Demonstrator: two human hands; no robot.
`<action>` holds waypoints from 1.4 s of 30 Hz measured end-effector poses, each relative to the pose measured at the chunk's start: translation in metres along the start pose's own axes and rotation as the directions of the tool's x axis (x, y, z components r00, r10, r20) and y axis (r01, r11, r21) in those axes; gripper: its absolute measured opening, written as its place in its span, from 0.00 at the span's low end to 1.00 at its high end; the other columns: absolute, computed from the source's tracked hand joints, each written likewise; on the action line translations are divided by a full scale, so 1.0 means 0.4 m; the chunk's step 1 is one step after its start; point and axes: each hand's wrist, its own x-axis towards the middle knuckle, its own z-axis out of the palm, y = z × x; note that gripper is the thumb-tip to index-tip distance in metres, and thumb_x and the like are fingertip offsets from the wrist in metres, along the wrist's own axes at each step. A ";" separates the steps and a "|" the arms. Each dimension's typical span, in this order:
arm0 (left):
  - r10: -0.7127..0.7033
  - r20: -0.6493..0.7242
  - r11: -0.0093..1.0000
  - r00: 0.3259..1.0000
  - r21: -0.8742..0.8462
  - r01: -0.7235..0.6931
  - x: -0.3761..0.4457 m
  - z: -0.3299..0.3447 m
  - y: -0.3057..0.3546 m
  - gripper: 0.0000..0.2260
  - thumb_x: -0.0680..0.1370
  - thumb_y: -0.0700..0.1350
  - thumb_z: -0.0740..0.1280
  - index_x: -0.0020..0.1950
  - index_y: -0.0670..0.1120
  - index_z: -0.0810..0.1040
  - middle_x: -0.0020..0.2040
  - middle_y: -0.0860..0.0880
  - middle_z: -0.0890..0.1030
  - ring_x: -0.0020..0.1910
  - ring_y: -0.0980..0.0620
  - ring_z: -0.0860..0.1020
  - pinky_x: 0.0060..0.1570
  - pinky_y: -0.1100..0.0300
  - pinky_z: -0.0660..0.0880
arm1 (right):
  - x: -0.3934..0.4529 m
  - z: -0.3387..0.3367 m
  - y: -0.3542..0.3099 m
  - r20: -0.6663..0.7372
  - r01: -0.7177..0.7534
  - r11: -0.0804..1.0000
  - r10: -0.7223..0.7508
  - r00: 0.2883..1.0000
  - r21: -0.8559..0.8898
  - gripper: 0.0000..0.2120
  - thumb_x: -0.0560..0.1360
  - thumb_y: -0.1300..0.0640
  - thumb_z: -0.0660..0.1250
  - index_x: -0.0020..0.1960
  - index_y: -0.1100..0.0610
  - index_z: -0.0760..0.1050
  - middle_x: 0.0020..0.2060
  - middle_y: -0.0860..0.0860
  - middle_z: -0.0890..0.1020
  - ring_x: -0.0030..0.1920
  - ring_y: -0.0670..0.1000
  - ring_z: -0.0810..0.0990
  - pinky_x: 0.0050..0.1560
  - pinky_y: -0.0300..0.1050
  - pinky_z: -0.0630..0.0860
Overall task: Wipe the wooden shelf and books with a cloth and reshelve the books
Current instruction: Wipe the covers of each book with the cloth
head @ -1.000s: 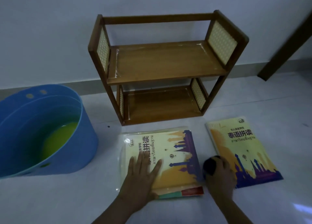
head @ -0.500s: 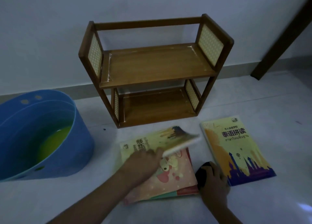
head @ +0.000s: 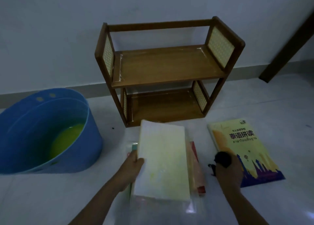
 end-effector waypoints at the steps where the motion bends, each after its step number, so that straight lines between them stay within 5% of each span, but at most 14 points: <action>1: -0.018 0.011 0.997 1.000 0.079 0.018 0.006 -0.004 -0.016 0.11 0.82 0.44 0.57 0.65 0.48 0.68 0.60 0.47 0.75 0.53 0.49 0.77 0.45 0.60 0.74 | 0.004 0.020 -0.021 -0.002 0.091 0.996 -0.091 0.996 -0.008 0.09 0.69 0.63 0.68 0.48 0.56 0.73 0.41 0.53 0.78 0.40 0.51 0.77 0.39 0.46 0.81; 6: 0.168 0.011 0.628 0.986 0.770 -0.116 0.045 -0.060 -0.077 0.28 0.80 0.55 0.59 0.77 0.50 0.53 0.71 0.43 0.61 0.70 0.43 0.62 0.67 0.50 0.66 | -0.118 0.165 -0.069 0.427 0.591 0.764 -0.458 0.780 -0.260 0.27 0.64 0.62 0.71 0.61 0.48 0.73 0.63 0.46 0.73 0.59 0.52 0.74 0.57 0.53 0.76; 9: 0.135 0.086 0.520 0.987 0.842 -0.145 0.058 -0.085 -0.097 0.31 0.81 0.57 0.54 0.78 0.56 0.38 0.78 0.46 0.35 0.77 0.43 0.38 0.74 0.43 0.45 | -0.286 0.224 -0.052 0.590 0.852 0.504 -0.649 0.481 -0.139 0.23 0.60 0.54 0.67 0.56 0.47 0.76 0.64 0.46 0.73 0.52 0.52 0.76 0.45 0.49 0.74; 14: 0.155 0.174 0.517 0.973 0.825 -0.230 0.070 -0.092 -0.129 0.28 0.83 0.55 0.49 0.77 0.55 0.36 0.75 0.54 0.32 0.75 0.51 0.33 0.73 0.45 0.39 | -0.320 0.239 -0.063 0.725 0.979 0.167 -0.688 0.030 0.118 0.12 0.70 0.46 0.62 0.53 0.44 0.75 0.62 0.41 0.75 0.49 0.50 0.79 0.44 0.45 0.74; 15: 0.171 0.187 0.510 0.967 0.824 -0.249 0.066 -0.093 -0.131 0.28 0.83 0.54 0.48 0.77 0.54 0.36 0.74 0.55 0.32 0.75 0.52 0.33 0.73 0.46 0.39 | -0.264 0.241 -0.081 0.738 0.981 0.173 -0.672 0.054 0.085 0.13 0.69 0.47 0.63 0.54 0.44 0.74 0.63 0.42 0.74 0.51 0.51 0.78 0.45 0.47 0.73; 18: 0.177 0.187 0.621 0.966 0.740 -0.257 0.065 -0.077 -0.143 0.26 0.83 0.53 0.46 0.77 0.53 0.36 0.76 0.55 0.34 0.75 0.54 0.34 0.74 0.50 0.37 | -0.089 0.254 -0.113 0.587 0.821 0.502 -0.590 0.554 -0.271 0.24 0.66 0.59 0.69 0.61 0.46 0.72 0.68 0.44 0.69 0.57 0.53 0.74 0.54 0.52 0.73; 20: 0.119 0.136 0.764 0.984 0.620 -0.178 0.067 -0.064 -0.133 0.25 0.83 0.56 0.44 0.77 0.54 0.39 0.79 0.53 0.38 0.76 0.54 0.36 0.73 0.51 0.36 | -0.099 0.274 -0.141 0.457 0.680 0.625 -0.511 0.728 -0.384 0.25 0.65 0.63 0.70 0.61 0.49 0.73 0.68 0.47 0.70 0.57 0.55 0.74 0.54 0.53 0.71; 22: 0.072 0.082 0.906 0.994 0.412 -0.099 0.063 -0.054 -0.117 0.26 0.78 0.63 0.39 0.75 0.58 0.43 0.79 0.52 0.42 0.77 0.56 0.39 0.74 0.51 0.36 | -0.215 0.297 -0.155 0.567 0.760 0.588 -0.539 0.623 -0.277 0.17 0.64 0.59 0.70 0.52 0.48 0.75 0.58 0.46 0.74 0.50 0.55 0.76 0.45 0.51 0.71; 25: 0.007 0.020 0.970 1.000 0.242 -0.011 0.055 -0.044 -0.111 0.37 0.67 0.72 0.34 0.75 0.62 0.45 0.78 0.54 0.43 0.77 0.53 0.39 0.74 0.51 0.35 | -0.386 0.307 -0.110 0.768 0.950 0.292 -0.632 0.106 0.109 0.07 0.67 0.51 0.66 0.45 0.47 0.76 0.48 0.43 0.77 0.46 0.52 0.77 0.39 0.46 0.68; 27: -0.003 -0.010 0.972 1.000 0.236 0.005 0.068 -0.052 -0.125 0.41 0.64 0.76 0.34 0.75 0.63 0.48 0.79 0.55 0.43 0.77 0.50 0.39 0.74 0.50 0.34 | -0.348 0.316 -0.128 0.787 0.961 0.183 -0.614 -0.054 0.209 0.08 0.67 0.49 0.64 0.45 0.46 0.76 0.46 0.42 0.78 0.48 0.50 0.77 0.41 0.46 0.67; 29: 0.020 -0.005 0.972 1.000 0.235 -0.018 0.082 -0.065 -0.143 0.47 0.59 0.82 0.33 0.75 0.64 0.50 0.79 0.54 0.46 0.78 0.52 0.41 0.75 0.49 0.34 | -0.231 0.332 -0.163 0.796 0.974 0.208 -0.603 0.059 0.085 0.10 0.68 0.51 0.64 0.49 0.45 0.75 0.52 0.43 0.77 0.53 0.51 0.75 0.46 0.49 0.67; 34: 0.099 0.114 0.938 0.989 0.321 -0.131 0.073 -0.070 -0.135 0.53 0.55 0.82 0.32 0.76 0.59 0.42 0.78 0.56 0.44 0.77 0.57 0.41 0.75 0.51 0.35 | 0.027 0.325 -0.216 0.564 0.706 0.540 -0.438 0.700 -0.458 0.25 0.71 0.63 0.66 0.66 0.51 0.69 0.70 0.50 0.66 0.62 0.57 0.70 0.59 0.55 0.68; 40: 0.101 0.024 0.949 0.995 0.297 -0.104 0.079 -0.049 -0.157 0.44 0.62 0.80 0.33 0.76 0.63 0.45 0.79 0.55 0.49 0.77 0.57 0.43 0.73 0.52 0.33 | -0.246 0.334 -0.141 0.747 0.915 0.403 -0.615 0.252 0.023 0.28 0.65 0.57 0.73 0.64 0.49 0.71 0.70 0.47 0.68 0.61 0.56 0.71 0.56 0.53 0.70; 42: 0.158 0.019 0.912 0.987 0.380 -0.154 0.051 -0.059 -0.162 0.31 0.71 0.73 0.38 0.73 0.66 0.47 0.77 0.59 0.48 0.77 0.57 0.43 0.72 0.52 0.33 | -0.241 0.285 -0.097 0.732 0.914 0.403 -0.638 0.240 0.052 0.29 0.62 0.54 0.72 0.62 0.45 0.71 0.69 0.44 0.70 0.59 0.52 0.73 0.54 0.50 0.72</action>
